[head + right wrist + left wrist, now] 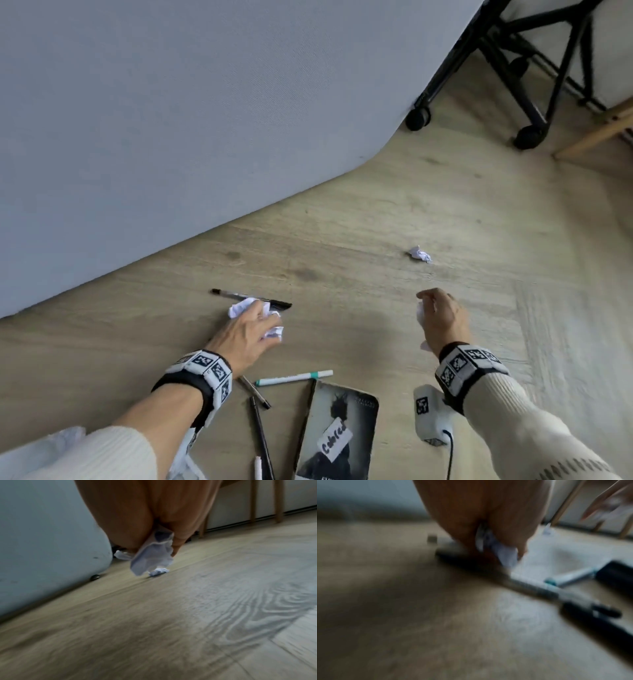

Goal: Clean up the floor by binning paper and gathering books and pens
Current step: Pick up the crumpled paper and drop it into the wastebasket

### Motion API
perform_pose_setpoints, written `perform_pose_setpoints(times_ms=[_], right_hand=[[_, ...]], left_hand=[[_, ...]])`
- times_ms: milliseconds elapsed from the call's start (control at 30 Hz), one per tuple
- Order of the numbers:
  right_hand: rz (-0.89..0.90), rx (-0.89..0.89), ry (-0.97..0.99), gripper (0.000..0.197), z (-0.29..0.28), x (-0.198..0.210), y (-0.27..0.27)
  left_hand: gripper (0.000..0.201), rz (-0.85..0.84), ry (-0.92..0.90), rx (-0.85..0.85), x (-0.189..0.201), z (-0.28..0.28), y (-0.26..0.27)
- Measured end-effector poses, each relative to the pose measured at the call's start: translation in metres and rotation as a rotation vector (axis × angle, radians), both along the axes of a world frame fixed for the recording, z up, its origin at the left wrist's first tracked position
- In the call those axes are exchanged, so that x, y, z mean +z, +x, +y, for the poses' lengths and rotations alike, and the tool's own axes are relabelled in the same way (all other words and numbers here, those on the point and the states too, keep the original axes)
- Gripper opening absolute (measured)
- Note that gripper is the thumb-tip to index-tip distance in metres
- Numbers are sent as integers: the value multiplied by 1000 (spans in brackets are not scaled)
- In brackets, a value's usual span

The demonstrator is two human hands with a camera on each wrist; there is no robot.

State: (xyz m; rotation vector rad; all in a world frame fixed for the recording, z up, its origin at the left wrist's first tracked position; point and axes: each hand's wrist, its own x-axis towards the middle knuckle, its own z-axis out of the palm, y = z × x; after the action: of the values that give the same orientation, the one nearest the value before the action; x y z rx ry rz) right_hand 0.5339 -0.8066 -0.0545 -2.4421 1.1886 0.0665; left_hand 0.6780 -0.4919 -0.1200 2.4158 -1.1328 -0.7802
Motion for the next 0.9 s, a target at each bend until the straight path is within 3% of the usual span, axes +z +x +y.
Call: perform_pose_setpoints(times_ms=[67,100,333,433,567,667,800,900], right_hand=[[58,-26,-11,24,-3,-2,-2],[79,-30,-33,25,-4,-4,-2],[319,-29,-115,50,11,-19,-26],[390,-138,-119,50,-2,3,-34],[348,-238,-170,46,-46,31,-9],[272,-154,-180,54,-71,24,32],[271,57,-138,81,-68,-10,79],[357,143,-65,59,-58,-36,92]], left_hand=[[18,-70,-99,45,-18,4,-2],[18,-83,-135,58,-24,2,-1],[34,-37,-147,85,-21,-2,6],[37,33,-112,111,-12,-5,8],[40,90,-119,117,-11,-5,11],[44,86,-147,138,-11,-5,9],[41,54,-141,142,-17,-4,6],[39,35,-130,173,-23,-4,6]])
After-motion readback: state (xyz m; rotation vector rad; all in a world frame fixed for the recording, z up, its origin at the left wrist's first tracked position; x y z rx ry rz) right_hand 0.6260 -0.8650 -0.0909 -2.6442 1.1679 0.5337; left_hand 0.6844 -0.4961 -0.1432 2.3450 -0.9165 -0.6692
